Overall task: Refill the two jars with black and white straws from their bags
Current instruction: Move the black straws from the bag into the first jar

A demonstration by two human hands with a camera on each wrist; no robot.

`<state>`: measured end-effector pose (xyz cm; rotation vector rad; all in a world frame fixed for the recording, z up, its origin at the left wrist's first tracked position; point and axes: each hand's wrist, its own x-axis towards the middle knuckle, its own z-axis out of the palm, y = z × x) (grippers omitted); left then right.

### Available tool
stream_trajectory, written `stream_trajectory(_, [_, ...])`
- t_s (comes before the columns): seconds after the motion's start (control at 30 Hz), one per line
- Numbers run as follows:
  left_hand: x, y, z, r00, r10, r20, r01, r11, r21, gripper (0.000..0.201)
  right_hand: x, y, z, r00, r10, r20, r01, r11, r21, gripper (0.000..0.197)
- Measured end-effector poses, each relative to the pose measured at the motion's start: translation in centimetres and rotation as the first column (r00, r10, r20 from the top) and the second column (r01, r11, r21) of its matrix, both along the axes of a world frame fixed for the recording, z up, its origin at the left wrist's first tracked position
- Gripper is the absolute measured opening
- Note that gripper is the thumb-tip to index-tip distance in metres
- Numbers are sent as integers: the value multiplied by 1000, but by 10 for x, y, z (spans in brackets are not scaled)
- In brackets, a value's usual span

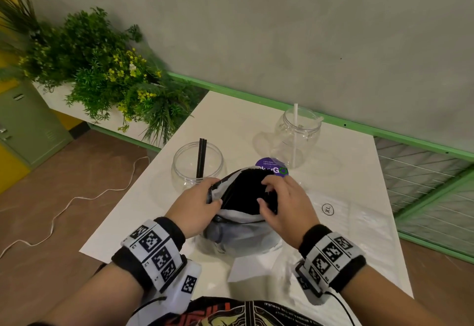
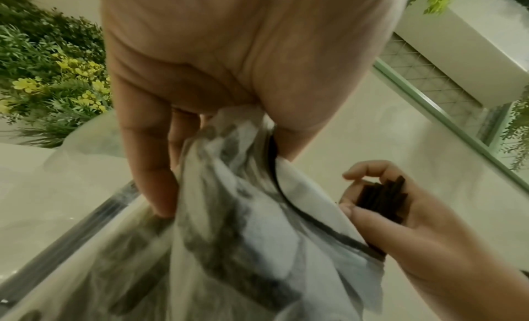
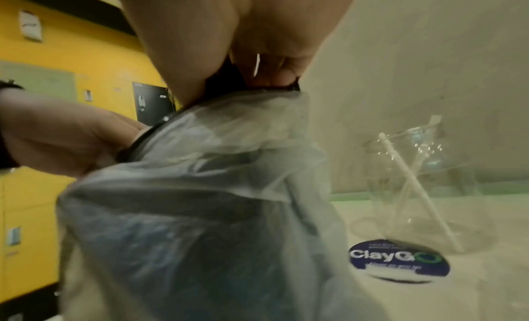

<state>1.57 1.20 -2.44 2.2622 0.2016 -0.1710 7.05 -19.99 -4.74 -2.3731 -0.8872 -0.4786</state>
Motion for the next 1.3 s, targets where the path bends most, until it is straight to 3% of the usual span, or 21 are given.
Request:
stream_trajectory(0.1, [1,-1,-2,1000,1,9,-1,1000,0,45,6,-5,0,996,-42,77,48,996,-76,50])
stream_trajectory(0.2, [0,1,-3,1000,-7,5,7,1000,9,44,9,-8,-3,997,-30,71,32,999,-20,51])
stream_trajectory(0.3, [1,5,-4,1000,-6,-8,6,1000,1,45,7,-9,-6,998,-49,-35,54,986,157,60])
stream_trajectory(0.37, [1,6,-6,1000,4,-18,-4,1000,-7,45,9,-11,-11,992,-69,-103,88,977,196,72])
stream_trajectory(0.43, [0,8,-10,1000,5,-29,-6,999,-50,43,11,-12,-16,928,-49,-370,135,968,210,77])
stream_trajectory(0.5, [0,6,-13,1000,6,-19,-7,996,-87,34,11,-10,-20,769,-1,-640,171,964,203,66])
stream_trajectory(0.53, [0,5,-14,1000,20,3,-19,994,-104,28,10,-9,-22,730,-3,-683,183,964,191,55])
stream_trajectory(0.63, [-2,1,-14,988,119,98,-100,978,-182,19,11,-6,-14,778,-26,-628,254,927,276,25])
stream_trajectory(0.73, [-6,-1,-16,977,171,132,-135,961,-240,21,17,-11,-9,784,29,-620,299,857,418,24])
stream_trajectory(0.83, [-7,-2,-19,982,155,108,-126,963,-237,24,19,-15,-22,707,-18,-707,340,885,318,23])
stream_trajectory(0.9, [-4,-5,-19,988,124,92,-102,971,-216,25,23,-18,-29,672,-69,-737,336,915,221,31])
stream_trajectory(0.97, [-1,-6,-17,990,118,81,-97,971,-218,27,24,-20,-24,664,49,-746,311,889,336,48])
stream_trajectory(1.0, [0,-6,-16,989,122,77,-102,969,-223,27,22,-20,-19,684,115,-720,298,857,420,58])
stream_trajectory(1.07, [1,-5,-13,988,129,80,-109,969,-221,26,15,-22,-8,842,74,-535,250,825,508,67])
stream_trajectory(1.13, [3,-5,-12,989,130,72,-112,969,-219,25,2,-19,3,970,-9,-243,118,892,437,57])
stream_trajectory(1.23, [5,-4,-12,991,123,46,-109,966,-233,28,-18,-1,5,981,191,-20,-189,980,66,38])
stream_trajectory(1.3, [6,-4,-12,992,116,46,-102,965,-243,29,-23,8,-8,972,233,-3,-227,942,-247,52])
